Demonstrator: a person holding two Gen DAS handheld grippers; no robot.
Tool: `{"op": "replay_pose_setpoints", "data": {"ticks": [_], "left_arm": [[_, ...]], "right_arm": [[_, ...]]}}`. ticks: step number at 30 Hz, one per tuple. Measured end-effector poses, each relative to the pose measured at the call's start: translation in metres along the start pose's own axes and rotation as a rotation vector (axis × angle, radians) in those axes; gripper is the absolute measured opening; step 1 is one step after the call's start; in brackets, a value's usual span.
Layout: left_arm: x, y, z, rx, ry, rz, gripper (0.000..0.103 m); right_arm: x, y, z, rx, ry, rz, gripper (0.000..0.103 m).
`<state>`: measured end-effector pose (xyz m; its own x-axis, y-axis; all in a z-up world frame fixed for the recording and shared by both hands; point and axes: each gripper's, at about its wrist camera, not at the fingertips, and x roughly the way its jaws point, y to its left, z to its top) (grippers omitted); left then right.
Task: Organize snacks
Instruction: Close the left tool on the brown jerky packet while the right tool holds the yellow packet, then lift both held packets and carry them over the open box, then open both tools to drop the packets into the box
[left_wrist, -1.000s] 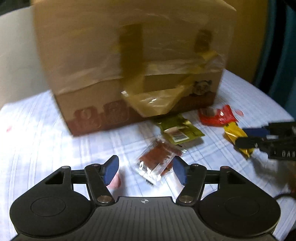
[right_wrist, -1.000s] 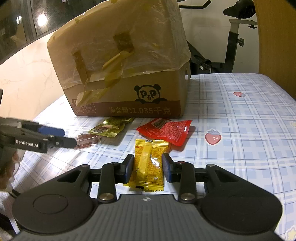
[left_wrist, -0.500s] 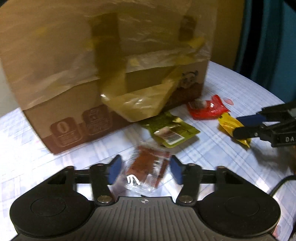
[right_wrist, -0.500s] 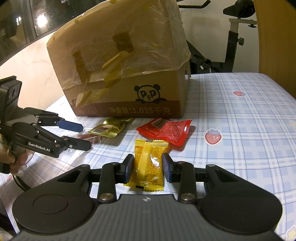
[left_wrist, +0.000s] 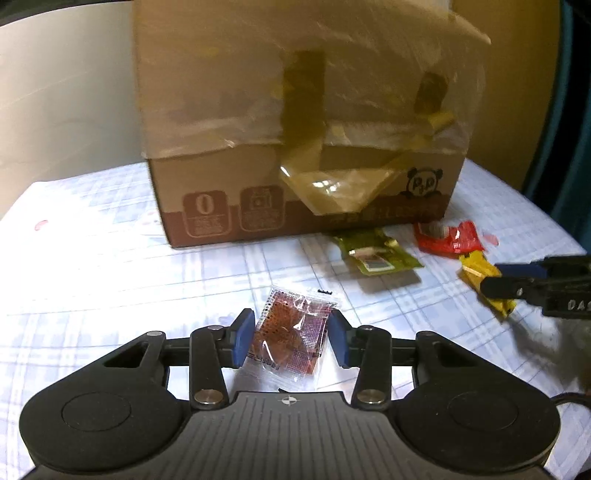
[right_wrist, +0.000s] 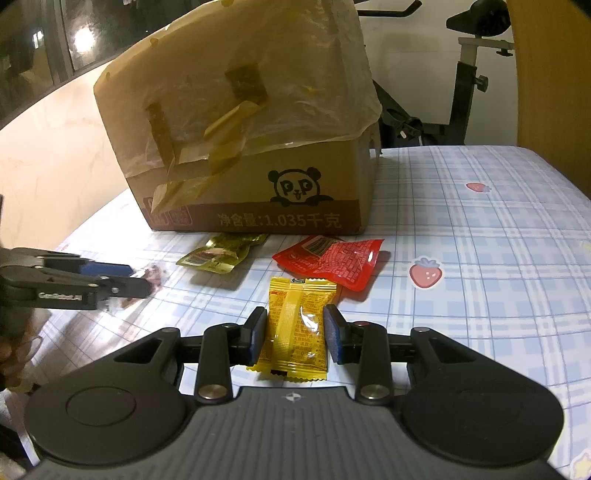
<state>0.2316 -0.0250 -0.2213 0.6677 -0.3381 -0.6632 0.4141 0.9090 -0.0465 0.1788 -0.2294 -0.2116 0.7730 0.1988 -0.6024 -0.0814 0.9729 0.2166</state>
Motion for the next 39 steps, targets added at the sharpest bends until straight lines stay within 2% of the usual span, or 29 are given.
{"op": "replay_pose_setpoints", "data": {"ticks": [8, 15, 20, 28, 33, 39], "left_arm": [[-0.032, 0.004, 0.009, -0.032, -0.081, -0.007, 0.046], [-0.057, 0.0, 0.029, -0.03, -0.177, -0.033, 0.046], [-0.079, 0.0, 0.06, -0.02, -0.288, -0.041, 0.046], [-0.104, -0.002, 0.126, 0.018, -0.436, -0.02, 0.046], [-0.094, -0.002, 0.164, 0.02, -0.453, 0.001, 0.046], [-0.067, 0.004, 0.192, 0.029, -0.42, 0.027, 0.046]], "right_arm": [[-0.007, 0.01, 0.002, -0.053, -0.003, 0.013, 0.036], [-0.033, 0.018, 0.027, -0.082, -0.093, 0.027, 0.036], [-0.054, 0.027, 0.063, -0.113, -0.197, 0.045, 0.036], [-0.072, 0.05, 0.137, -0.21, -0.343, 0.12, 0.036], [-0.058, 0.061, 0.183, -0.259, -0.366, 0.124, 0.036], [-0.019, 0.066, 0.222, -0.274, -0.314, 0.103, 0.036]]}}
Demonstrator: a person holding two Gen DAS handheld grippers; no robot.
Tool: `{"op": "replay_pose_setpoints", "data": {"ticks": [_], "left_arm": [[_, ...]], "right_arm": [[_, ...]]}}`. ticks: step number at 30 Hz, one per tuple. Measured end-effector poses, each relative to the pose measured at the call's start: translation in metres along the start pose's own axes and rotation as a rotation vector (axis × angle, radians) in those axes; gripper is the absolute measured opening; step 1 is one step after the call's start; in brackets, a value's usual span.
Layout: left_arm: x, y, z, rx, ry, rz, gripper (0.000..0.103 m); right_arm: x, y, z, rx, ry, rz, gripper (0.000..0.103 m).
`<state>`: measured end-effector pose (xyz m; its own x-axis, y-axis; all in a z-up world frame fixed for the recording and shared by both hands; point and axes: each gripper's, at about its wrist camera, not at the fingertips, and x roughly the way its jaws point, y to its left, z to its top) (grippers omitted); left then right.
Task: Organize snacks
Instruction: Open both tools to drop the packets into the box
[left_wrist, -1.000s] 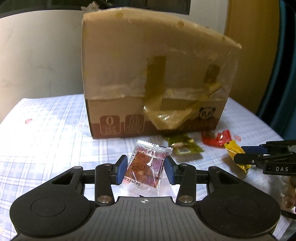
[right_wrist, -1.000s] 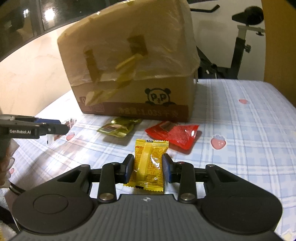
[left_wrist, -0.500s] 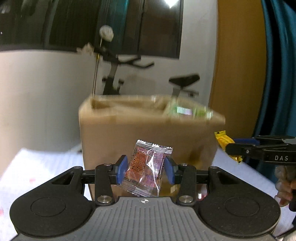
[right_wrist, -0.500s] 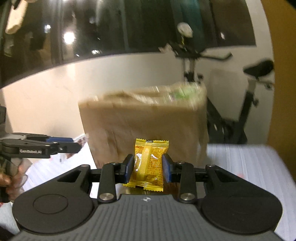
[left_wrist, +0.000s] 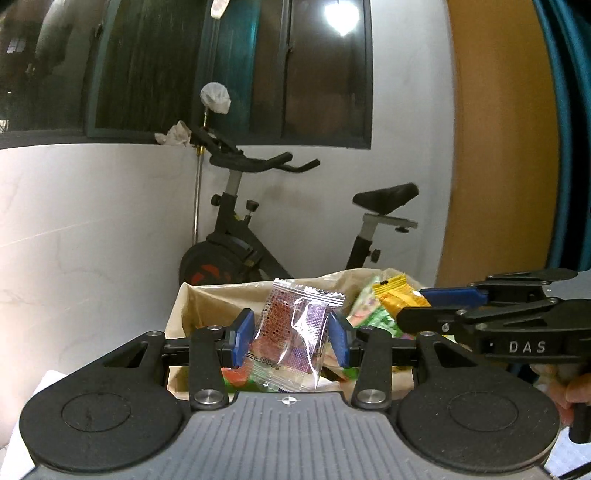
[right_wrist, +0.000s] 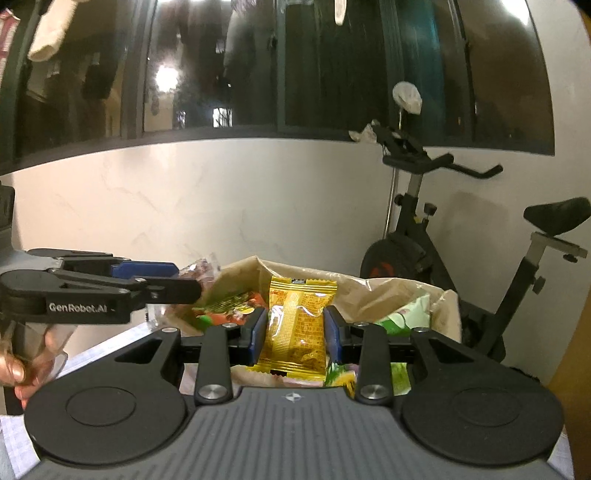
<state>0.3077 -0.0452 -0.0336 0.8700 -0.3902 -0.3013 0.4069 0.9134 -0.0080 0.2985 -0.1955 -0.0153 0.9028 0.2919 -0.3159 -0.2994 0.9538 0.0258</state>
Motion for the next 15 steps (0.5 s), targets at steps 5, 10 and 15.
{"op": "replay_pose_setpoints", "data": {"ticks": [5, 10, 15], "left_arm": [[0.012, 0.012, -0.002, -0.014, 0.043, 0.013, 0.047], [0.022, 0.016, -0.007, -0.028, 0.075, 0.028, 0.048], [0.025, 0.018, -0.009, -0.037, 0.095, 0.046, 0.06]], "right_arm": [[0.031, -0.001, 0.004, -0.006, 0.052, -0.001, 0.036], [0.045, -0.002, -0.004, -0.019, 0.094, -0.005, 0.036], [0.053, -0.001, -0.009, -0.021, 0.124, -0.012, 0.036]]}}
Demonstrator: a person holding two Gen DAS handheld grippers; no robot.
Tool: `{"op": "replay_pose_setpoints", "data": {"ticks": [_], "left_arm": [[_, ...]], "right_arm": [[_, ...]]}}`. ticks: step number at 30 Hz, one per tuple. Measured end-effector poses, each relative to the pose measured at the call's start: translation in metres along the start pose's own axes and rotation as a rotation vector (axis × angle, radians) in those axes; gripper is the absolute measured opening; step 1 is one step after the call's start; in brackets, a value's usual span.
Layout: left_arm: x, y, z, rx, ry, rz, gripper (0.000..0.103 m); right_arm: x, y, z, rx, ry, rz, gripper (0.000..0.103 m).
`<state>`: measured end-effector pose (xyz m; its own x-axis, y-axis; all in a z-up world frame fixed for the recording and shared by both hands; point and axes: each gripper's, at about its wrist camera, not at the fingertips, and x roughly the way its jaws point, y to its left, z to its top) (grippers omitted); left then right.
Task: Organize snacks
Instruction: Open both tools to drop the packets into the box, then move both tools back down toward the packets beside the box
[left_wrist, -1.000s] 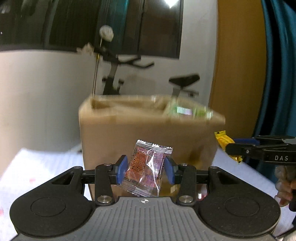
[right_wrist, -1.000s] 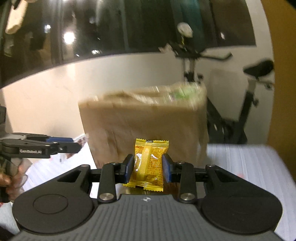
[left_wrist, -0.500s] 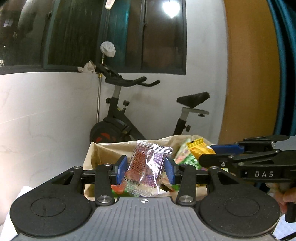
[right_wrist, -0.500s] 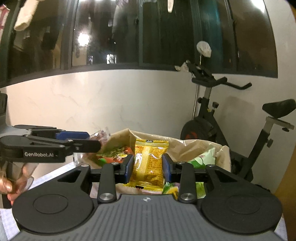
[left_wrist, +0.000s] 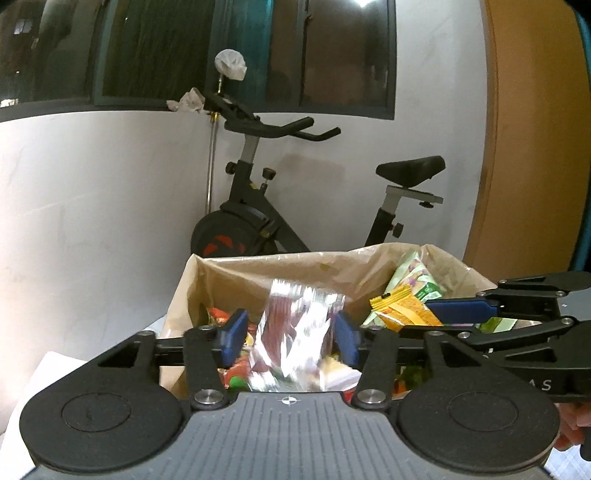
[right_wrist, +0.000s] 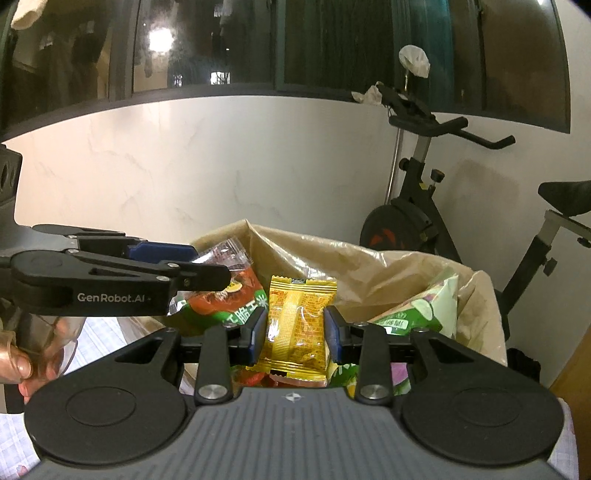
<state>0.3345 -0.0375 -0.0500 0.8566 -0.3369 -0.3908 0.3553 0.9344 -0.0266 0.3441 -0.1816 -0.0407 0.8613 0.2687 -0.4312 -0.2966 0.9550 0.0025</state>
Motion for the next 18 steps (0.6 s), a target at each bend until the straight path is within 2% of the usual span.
{"op": "replay_pose_setpoints", "data": {"ticks": [2, 9, 18], "left_arm": [[0.0, 0.001, -0.001, -0.008, 0.003, 0.008, 0.07], [-0.023, 0.006, -0.005, -0.034, -0.018, 0.007, 0.071], [-0.075, 0.016, -0.03, -0.109, -0.037, -0.002, 0.071]], "right_arm": [[0.001, 0.0, -0.001, -0.002, 0.004, 0.0, 0.038], [-0.013, -0.001, -0.005, 0.009, -0.02, -0.007, 0.04], [-0.077, -0.007, -0.023, 0.053, -0.123, 0.0, 0.046]]}}
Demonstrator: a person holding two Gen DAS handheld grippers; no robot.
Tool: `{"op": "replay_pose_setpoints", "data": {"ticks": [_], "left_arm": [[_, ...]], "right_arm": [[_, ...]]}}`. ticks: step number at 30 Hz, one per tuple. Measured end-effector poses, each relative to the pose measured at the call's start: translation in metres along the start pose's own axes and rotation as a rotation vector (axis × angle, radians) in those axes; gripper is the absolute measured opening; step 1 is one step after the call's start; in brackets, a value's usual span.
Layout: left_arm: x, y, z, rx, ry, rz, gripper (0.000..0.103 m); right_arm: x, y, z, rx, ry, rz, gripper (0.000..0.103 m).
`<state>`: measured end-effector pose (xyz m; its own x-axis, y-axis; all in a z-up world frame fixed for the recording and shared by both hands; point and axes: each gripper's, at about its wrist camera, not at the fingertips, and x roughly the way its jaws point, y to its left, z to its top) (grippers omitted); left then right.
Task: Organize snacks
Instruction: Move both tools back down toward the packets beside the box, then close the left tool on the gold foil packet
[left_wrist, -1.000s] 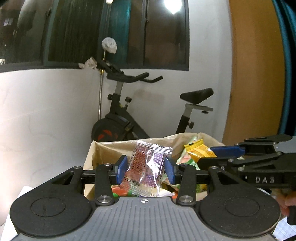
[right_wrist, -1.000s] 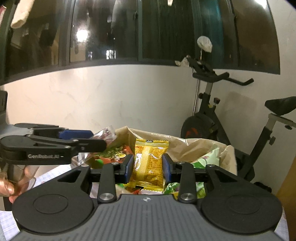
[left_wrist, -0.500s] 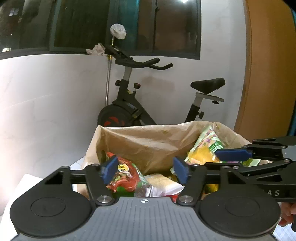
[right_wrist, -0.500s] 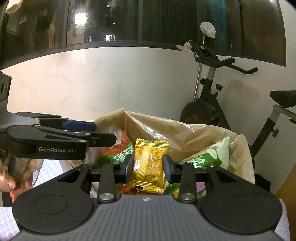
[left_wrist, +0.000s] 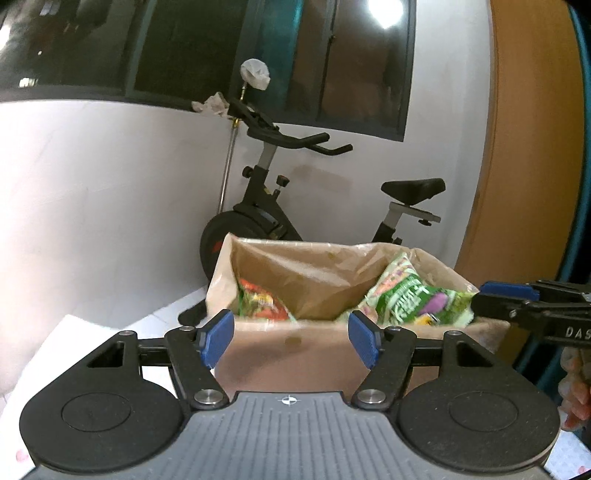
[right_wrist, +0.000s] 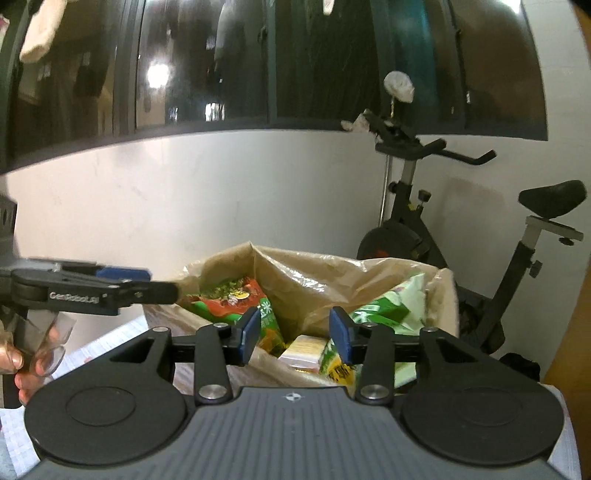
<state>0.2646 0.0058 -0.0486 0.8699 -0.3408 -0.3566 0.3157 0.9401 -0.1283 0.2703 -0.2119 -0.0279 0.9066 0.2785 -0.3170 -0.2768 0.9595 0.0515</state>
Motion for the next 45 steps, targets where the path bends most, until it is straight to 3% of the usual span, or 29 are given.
{"op": "replay_pose_setpoints", "data": {"ticks": [7, 12, 18, 22, 27, 33, 40, 45], "left_arm": [[-0.019, -0.002, -0.03, -0.039, 0.02, 0.032, 0.071], [-0.018, -0.001, -0.055, -0.087, 0.07, 0.032, 0.071], [-0.006, -0.003, -0.082, -0.106, 0.155, 0.054, 0.071], [0.001, -0.002, -0.092, -0.11, 0.191, 0.063, 0.071], [0.013, 0.002, -0.096, -0.124, 0.227, 0.064, 0.071], [0.033, -0.003, -0.107, -0.141, 0.283, 0.019, 0.071], [0.064, -0.022, -0.123, -0.147, 0.357, -0.057, 0.073], [0.075, -0.04, -0.13, -0.109, 0.379, -0.069, 0.074]], "right_arm": [[-0.043, -0.014, -0.023, 0.025, -0.028, -0.058, 0.053], [-0.053, -0.025, -0.051, 0.036, 0.015, -0.09, 0.055], [-0.041, -0.037, -0.101, 0.048, 0.124, -0.062, 0.063], [-0.02, -0.036, -0.136, -0.034, 0.23, -0.048, 0.064], [0.003, -0.035, -0.159, -0.065, 0.301, -0.019, 0.07], [0.022, -0.036, -0.172, -0.085, 0.346, -0.019, 0.072], [0.026, -0.046, -0.184, -0.007, 0.366, -0.085, 0.072], [0.024, -0.048, -0.187, 0.004, 0.352, -0.123, 0.071]]}}
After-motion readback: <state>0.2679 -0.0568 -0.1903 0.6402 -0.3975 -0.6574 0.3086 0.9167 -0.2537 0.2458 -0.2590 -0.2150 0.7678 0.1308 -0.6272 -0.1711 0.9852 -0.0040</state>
